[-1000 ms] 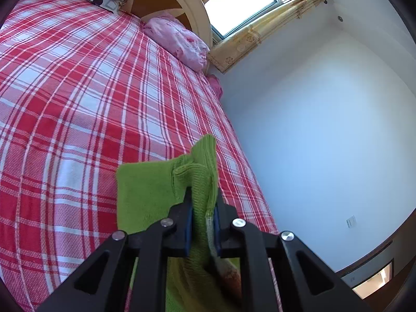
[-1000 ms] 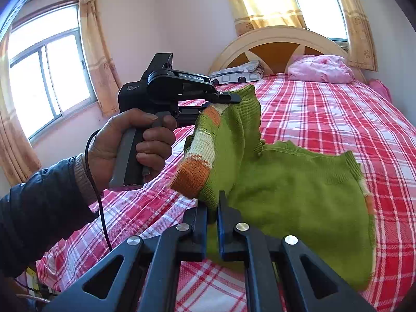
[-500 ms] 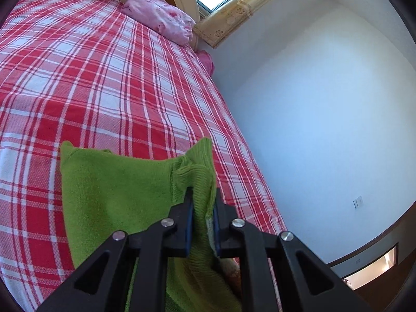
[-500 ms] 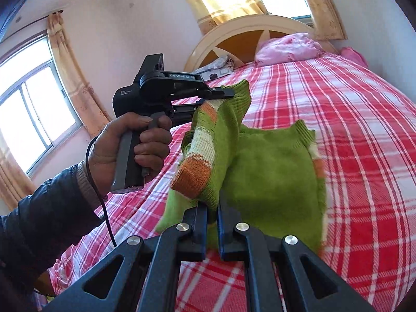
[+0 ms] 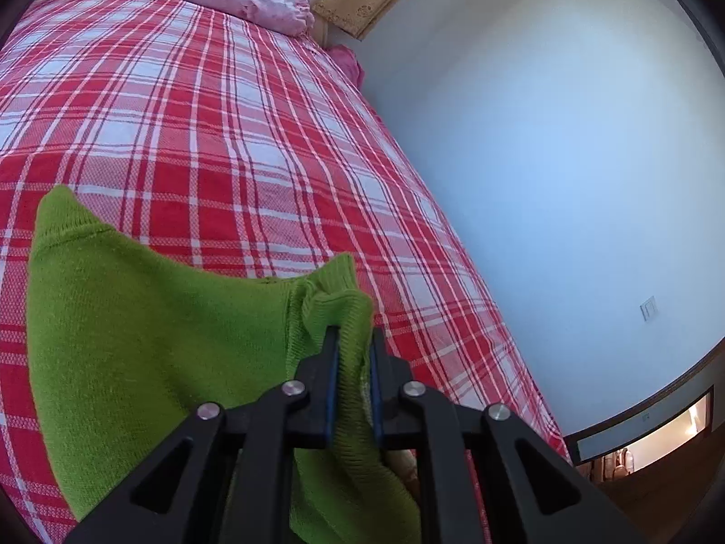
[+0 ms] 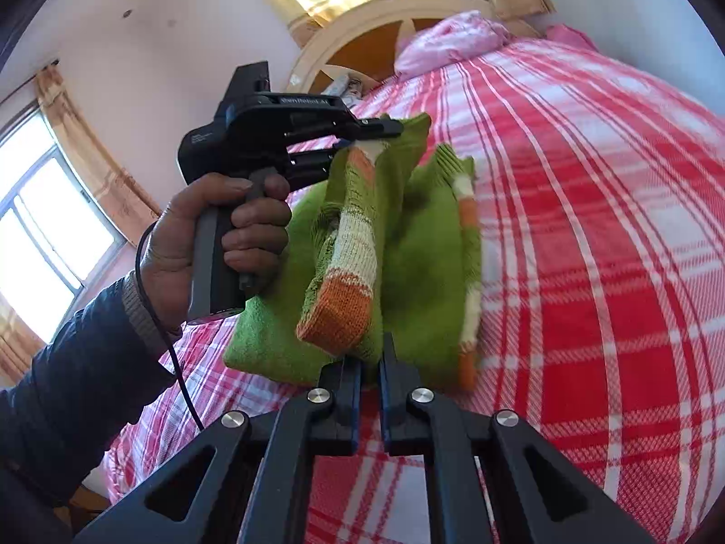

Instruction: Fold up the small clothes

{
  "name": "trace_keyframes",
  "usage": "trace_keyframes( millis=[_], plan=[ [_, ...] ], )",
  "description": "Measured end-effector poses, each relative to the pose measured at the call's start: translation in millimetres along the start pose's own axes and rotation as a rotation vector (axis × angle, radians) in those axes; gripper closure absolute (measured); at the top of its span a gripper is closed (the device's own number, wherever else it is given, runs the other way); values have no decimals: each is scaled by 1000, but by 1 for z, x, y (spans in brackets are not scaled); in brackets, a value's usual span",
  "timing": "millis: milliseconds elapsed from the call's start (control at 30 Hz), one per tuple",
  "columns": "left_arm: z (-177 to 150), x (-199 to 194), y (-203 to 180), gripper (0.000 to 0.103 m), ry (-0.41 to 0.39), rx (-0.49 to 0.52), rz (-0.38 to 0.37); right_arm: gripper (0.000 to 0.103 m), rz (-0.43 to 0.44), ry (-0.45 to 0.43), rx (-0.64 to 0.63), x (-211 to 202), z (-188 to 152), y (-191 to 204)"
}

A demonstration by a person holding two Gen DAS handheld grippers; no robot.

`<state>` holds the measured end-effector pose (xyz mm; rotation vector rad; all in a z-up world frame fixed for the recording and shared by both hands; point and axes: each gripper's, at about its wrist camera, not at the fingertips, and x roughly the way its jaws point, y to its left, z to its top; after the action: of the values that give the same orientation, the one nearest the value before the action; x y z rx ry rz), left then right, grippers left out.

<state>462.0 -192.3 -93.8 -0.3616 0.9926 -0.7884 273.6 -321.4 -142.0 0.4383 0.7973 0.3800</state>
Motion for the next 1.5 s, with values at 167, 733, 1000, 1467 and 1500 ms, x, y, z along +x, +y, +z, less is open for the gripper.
trace_keyframes(
  millis=[167,733,1000,1467,1500],
  plan=[
    [-6,12,-16,86,5,93,60,97,14,24,72,5,-6,-17],
    [-101,-102,1,30,-200,397,324,53,-143,-148,22,-34,19,-9],
    [-125,-89,26,23,-186,332,355,77,-153,21,58,57,75,-3],
    [-131,-79,38,0,-155,296,359,76,-342,-72,-174,53,85,48],
    [-133,-82,38,0,-165,292,354,76,-287,-54,-213,59,88,59]
  ],
)
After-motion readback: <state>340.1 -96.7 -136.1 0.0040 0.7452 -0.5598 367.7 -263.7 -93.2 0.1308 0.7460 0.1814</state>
